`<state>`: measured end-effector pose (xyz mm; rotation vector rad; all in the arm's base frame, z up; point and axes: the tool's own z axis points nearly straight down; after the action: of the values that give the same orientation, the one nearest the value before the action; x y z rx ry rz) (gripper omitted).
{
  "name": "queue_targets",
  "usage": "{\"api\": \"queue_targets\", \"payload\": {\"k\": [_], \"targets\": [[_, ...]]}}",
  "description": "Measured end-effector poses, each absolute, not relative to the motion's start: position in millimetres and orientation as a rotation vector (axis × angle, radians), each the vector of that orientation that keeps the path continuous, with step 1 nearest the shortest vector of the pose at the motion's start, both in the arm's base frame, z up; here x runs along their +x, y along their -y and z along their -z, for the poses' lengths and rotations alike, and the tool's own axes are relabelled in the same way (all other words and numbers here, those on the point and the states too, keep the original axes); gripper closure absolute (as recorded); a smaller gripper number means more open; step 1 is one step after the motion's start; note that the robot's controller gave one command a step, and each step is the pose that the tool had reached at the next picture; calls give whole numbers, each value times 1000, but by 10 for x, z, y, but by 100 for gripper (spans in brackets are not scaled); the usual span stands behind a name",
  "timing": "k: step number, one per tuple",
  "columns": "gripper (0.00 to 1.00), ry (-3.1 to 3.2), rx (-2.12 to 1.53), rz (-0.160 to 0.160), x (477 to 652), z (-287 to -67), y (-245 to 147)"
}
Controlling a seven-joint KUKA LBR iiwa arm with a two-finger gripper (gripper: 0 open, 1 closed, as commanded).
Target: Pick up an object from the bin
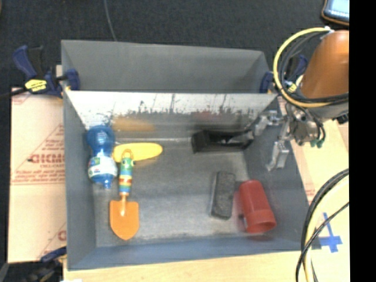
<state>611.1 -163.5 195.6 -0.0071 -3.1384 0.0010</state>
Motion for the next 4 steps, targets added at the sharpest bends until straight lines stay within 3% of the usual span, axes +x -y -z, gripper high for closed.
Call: {"api": "queue_targets", "payload": {"k": [1,2,3,4], "targets": [[0,3146,1,-4,6131,-2004,1627],[0,3148,347,-15,5348,-946,1422],[0,3141,338,-12,5479,-1117,1461],[0,2987,1137,-60,4921,-1086,1221]]}}
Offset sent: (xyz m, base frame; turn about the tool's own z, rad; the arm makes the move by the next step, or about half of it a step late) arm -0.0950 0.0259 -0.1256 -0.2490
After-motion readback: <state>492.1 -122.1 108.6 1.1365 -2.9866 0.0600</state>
